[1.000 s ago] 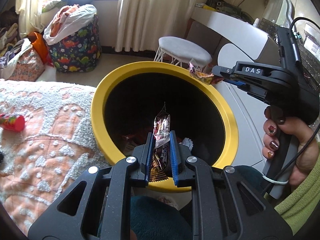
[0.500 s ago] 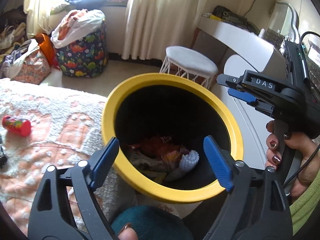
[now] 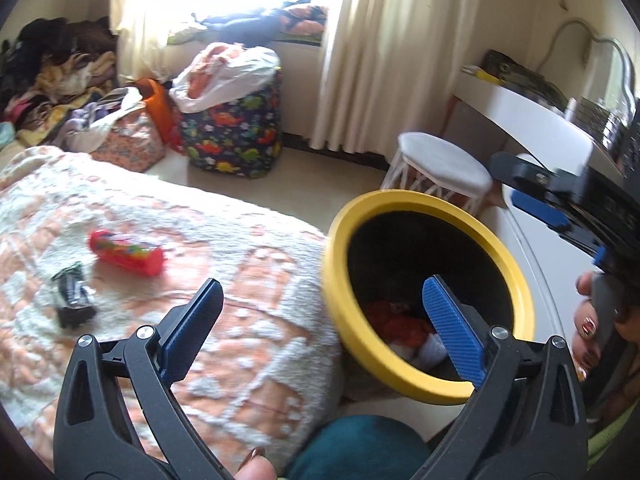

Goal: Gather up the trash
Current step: 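Move both open tools back to the green packet and red tube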

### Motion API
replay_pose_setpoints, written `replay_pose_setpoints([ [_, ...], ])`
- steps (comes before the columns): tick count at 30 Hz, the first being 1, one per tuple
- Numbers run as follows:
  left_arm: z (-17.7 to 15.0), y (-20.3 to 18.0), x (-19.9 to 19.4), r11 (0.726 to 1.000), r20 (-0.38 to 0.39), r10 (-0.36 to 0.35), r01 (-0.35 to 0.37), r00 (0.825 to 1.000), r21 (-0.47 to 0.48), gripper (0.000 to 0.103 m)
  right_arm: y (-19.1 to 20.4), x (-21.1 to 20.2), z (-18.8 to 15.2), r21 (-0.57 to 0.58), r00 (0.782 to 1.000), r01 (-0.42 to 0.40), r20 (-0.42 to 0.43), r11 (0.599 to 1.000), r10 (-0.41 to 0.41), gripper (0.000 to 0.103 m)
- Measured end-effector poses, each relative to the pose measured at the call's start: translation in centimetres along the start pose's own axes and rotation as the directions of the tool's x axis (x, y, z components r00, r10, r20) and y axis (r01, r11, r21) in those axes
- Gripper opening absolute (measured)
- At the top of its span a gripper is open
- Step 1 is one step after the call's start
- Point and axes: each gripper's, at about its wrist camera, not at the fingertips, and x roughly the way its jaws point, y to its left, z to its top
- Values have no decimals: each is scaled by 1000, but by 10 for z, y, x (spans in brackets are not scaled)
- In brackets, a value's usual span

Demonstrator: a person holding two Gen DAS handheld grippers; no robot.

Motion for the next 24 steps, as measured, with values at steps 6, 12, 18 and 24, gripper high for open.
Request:
replay_pose_setpoints([
  [6,1,32,-14,996,26,63,-62,998,-61,92,20,9,-5,-26,998,-46,-31,999,46,74],
  [12,2,66,-28,983,49,141,-134,989,-123,92,45,20,-10,-76,995,-81,-69,994,76,74],
  [18,-4,108,-34,956,40,223,-211,974,-204,92,79,31,-18,-157,988,-125,-108,980,108,74],
  [24,-16,158,-36,906,-10,287,-275,958,-320,92,116,54,-30,-260,979,-166,-163,951,126,74],
])
